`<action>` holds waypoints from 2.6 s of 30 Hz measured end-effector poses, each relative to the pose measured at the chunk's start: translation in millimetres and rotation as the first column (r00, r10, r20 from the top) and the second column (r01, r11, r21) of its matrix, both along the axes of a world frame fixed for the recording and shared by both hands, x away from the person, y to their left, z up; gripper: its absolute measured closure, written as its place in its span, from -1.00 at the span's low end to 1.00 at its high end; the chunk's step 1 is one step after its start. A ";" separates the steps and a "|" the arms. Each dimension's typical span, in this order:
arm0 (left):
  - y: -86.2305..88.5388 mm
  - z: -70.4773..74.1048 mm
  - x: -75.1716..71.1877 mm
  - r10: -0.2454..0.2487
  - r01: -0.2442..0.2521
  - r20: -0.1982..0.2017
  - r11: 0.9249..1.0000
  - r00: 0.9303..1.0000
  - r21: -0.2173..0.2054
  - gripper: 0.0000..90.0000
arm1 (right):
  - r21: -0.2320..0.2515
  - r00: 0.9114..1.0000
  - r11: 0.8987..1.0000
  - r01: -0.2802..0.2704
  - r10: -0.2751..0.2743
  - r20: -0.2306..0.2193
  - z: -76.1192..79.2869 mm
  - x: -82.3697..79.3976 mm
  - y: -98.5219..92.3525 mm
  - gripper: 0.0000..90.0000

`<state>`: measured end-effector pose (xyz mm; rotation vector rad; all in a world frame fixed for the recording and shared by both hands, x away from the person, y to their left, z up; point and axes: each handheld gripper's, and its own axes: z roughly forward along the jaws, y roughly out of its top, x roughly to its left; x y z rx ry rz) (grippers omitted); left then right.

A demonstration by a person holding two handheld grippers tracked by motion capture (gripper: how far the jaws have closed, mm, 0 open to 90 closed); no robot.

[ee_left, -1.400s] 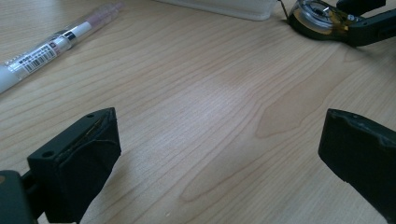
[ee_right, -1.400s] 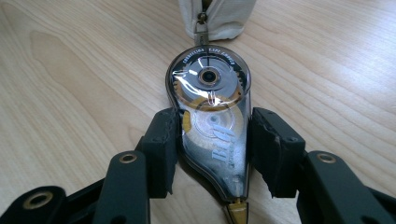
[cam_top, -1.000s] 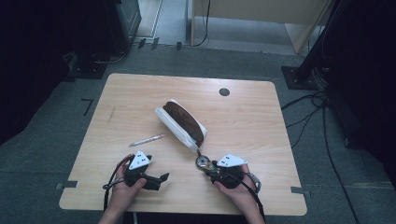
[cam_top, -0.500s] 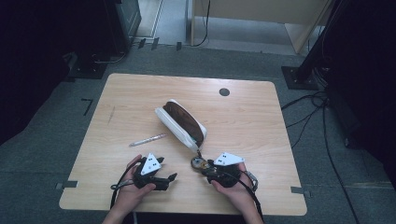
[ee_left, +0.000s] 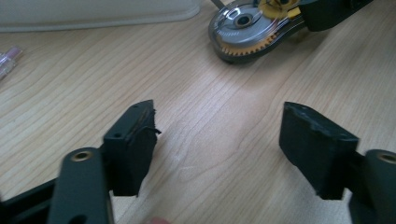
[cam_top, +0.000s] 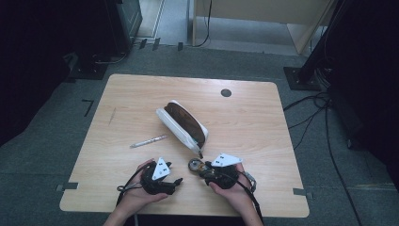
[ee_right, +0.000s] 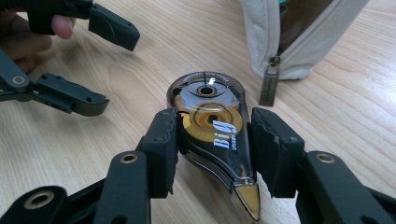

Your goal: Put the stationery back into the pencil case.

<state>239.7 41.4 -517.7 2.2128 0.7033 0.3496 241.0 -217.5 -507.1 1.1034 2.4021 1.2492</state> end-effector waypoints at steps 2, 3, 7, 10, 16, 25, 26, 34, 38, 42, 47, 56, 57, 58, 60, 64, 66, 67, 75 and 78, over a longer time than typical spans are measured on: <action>-1.5 -0.2 -0.7 -0.006 0.006 0.003 1.000 1.000 0.012 -0.28 | -0.001 1.000 1.000 -0.005 0.005 -0.003 1.0 0.4 1.2 0.18; -2.5 -0.5 -0.9 -0.011 0.011 0.009 1.000 1.000 0.024 -0.27 | 0.000 1.000 1.000 -0.008 0.008 -0.002 1.4 0.6 2.0 0.18; -5.1 -0.7 -1.0 -0.020 0.020 0.013 0.999 1.000 0.028 -0.25 | 0.002 1.000 1.000 -0.017 0.017 -0.006 3.0 1.1 7.2 0.18; -7.3 -0.6 -1.8 -0.031 0.030 0.019 0.999 0.999 0.037 -0.22 | 0.001 1.000 1.000 -0.027 0.027 -0.010 4.0 1.5 11.5 0.18; -8.8 -0.4 -2.4 -0.035 0.034 0.023 0.999 0.999 0.041 -0.22 | 0.010 0.999 0.999 -0.043 0.044 -0.018 4.7 1.7 19.1 0.18; -9.3 -0.5 -3.5 -0.051 0.049 0.033 0.998 0.998 0.039 -0.13 | 0.020 0.997 0.998 -0.066 0.066 -0.029 7.5 2.1 26.2 0.18; -9.4 -0.5 -3.6 -0.054 0.052 0.035 0.998 0.998 0.040 -0.10 | 0.019 0.997 0.997 -0.070 0.070 -0.028 7.7 2.2 27.0 0.18; -13.0 -0.4 -5.5 -0.058 0.056 0.053 0.997 0.997 0.049 -0.05 | 0.040 0.994 0.994 -0.098 0.100 -0.045 10.0 0.9 33.9 0.18; -15.7 -0.3 -4.5 -0.054 0.050 0.063 0.997 0.997 0.056 -0.04 | 0.051 0.992 0.993 -0.109 0.112 -0.054 10.8 1.6 35.4 0.18; -17.7 -0.8 -6.1 -0.057 0.051 0.091 0.997 0.994 0.062 0.05 | 0.062 0.989 0.990 -0.129 0.133 -0.068 11.9 1.1 37.2 0.18; -18.8 -1.1 -10.0 -0.089 0.078 0.129 0.993 0.988 0.083 0.32 | 0.125 0.988 0.983 -0.134 0.143 -0.065 14.7 3.4 31.1 0.15; -18.0 -0.4 -11.3 -0.180 0.174 0.107 0.983 0.978 0.062 0.64 | 0.165 0.978 0.967 -0.193 0.203 -0.045 20.4 6.5 27.6 0.19; -17.3 -0.2 -10.8 -0.188 0.183 0.097 0.982 0.977 0.056 0.64 | 0.165 0.978 0.967 -0.193 0.203 -0.045 20.4 6.5 27.6 0.19; -16.2 -0.1 -9.9 -0.193 0.190 0.086 0.981 0.977 0.041 0.64 | 0.164 0.976 0.966 -0.202 0.211 -0.043 20.7 6.5 27.4 0.20; -12.6 0.6 -6.4 -0.201 0.202 0.049 0.979 0.978 0.000 0.64 | 0.159 0.973 0.962 -0.220 0.229 -0.040 21.8 6.3 25.9 0.21; -8.5 0.8 -1.7 -0.208 0.207 -0.011 0.977 0.978 -0.045 0.65 | 0.145 0.969 0.959 -0.243 0.248 -0.016 25.7 5.5 20.1 0.32; -7.6 0.7 0.3 -0.215 0.213 -0.034 0.975 0.976 -0.057 0.65 | 0.147 0.970 0.959 -0.242 0.245 -0.005 27.6 4.8 17.0 0.45; -7.5 0.6 0.6 -0.224 0.221 -0.039 0.973 0.974 -0.060 0.65 | 0.154 0.969 0.958 -0.243 0.246 -0.001 28.4 5.0 15.1 0.51; -7.2 0.5 0.4 -0.279 0.274 -0.057 0.959 0.959 -0.071 0.66 | 0.148 0.947 0.935 -0.321 0.319 0.039 28.9 5.7 14.6 0.45; -7.1 0.5 0.9 -0.279 0.274 -0.066 0.959 0.958 -0.073 0.65 | 0.145 0.944 0.933 -0.330 0.325 0.060 29.5 5.2 15.8 0.48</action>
